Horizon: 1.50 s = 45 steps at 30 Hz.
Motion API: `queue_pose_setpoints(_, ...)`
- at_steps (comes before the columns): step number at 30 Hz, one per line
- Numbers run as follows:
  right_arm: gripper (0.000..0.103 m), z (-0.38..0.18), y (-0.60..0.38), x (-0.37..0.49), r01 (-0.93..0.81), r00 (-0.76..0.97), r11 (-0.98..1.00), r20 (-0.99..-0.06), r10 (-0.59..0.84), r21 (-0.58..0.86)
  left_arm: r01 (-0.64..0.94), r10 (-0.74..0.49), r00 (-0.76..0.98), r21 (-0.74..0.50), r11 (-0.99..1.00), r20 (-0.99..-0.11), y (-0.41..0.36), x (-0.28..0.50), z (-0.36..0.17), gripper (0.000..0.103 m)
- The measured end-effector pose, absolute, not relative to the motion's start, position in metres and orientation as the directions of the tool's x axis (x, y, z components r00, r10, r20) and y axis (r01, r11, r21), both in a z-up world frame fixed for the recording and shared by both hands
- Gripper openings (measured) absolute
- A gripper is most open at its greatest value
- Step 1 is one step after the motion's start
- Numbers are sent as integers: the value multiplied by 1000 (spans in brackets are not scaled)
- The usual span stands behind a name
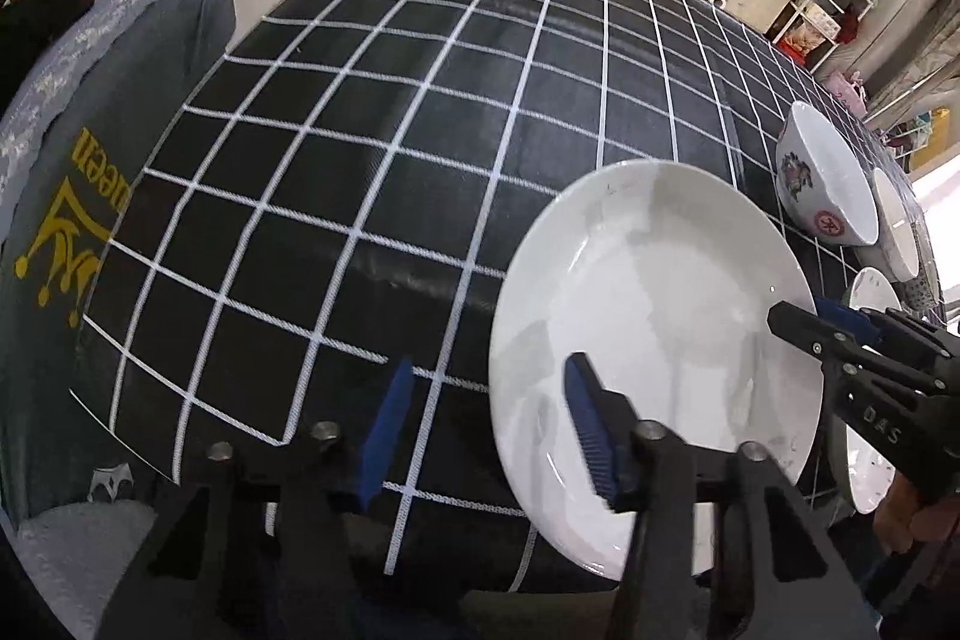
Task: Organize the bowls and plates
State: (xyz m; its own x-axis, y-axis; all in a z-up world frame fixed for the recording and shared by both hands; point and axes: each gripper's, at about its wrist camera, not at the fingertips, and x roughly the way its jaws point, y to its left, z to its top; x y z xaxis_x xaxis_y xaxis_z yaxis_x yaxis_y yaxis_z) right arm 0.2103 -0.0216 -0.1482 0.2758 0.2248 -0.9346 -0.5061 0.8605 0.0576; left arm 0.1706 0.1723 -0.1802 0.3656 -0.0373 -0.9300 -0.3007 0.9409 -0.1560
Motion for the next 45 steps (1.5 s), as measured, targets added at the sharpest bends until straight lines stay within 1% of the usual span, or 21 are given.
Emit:
queue_pose_setpoints(1,26,-149,-22,211,-503,276,863,-936,219,54,-301,-36,361,-153,941,-932,172,170,-181,39)
queue_pose_setpoints(2,24,-150,-23,210,-501,271,862,-934,232,68,-298,-34,355,-147,943,-934,171,169,-182,34)
queue_pose_setpoints(5,23,-150,-24,212,-496,273,865,-932,237,74,-292,-51,351,-162,943,-935,170,169,-183,24)
queue_pose_setpoints(7,23,-150,-23,212,-499,274,864,-932,235,71,-283,-54,346,-159,946,-937,167,169,-183,22)
queue_pose_setpoints(8,23,-150,-24,211,-498,274,864,-932,235,72,-276,-54,345,-157,948,-937,164,171,-184,20)
queue_pose_setpoints(12,21,-150,-26,212,-469,270,879,-933,239,89,-253,-29,334,-119,960,-942,156,173,-184,19)
queue_pose_setpoints(16,21,-143,-29,213,-444,288,890,-925,247,100,-251,-68,339,-160,955,-938,158,171,-180,19)
queue_pose_setpoints(19,21,-136,-25,215,-458,297,884,-922,248,91,-249,-59,358,-156,956,-932,158,170,-172,19)
queue_pose_setpoints(31,21,-152,-18,223,-451,243,886,-940,240,110,-293,-61,333,-165,942,-941,164,173,-184,19)
queue_pose_setpoints(32,20,-153,-20,223,-450,242,886,-939,244,114,-295,-57,334,-162,942,-941,165,173,-184,18)
queue_pose_setpoints(34,20,-149,-25,222,-442,262,888,-930,259,123,-286,-39,340,-143,947,-940,163,170,-181,17)
queue_pose_setpoints(36,20,-142,-34,222,-436,263,885,-918,296,161,-279,-9,350,-114,953,-937,161,168,-175,17)
queue_pose_setpoints(39,21,-125,-50,215,-433,300,883,-895,330,181,-283,34,378,-80,956,-925,162,163,-159,17)
queue_pose_setpoints(43,21,-111,-76,208,-417,329,888,-880,344,191,-269,42,418,-80,960,-908,156,160,-137,17)
queue_pose_setpoints(45,21,-107,-91,206,-398,346,897,-875,338,190,-243,19,441,-99,965,-897,145,160,-127,17)
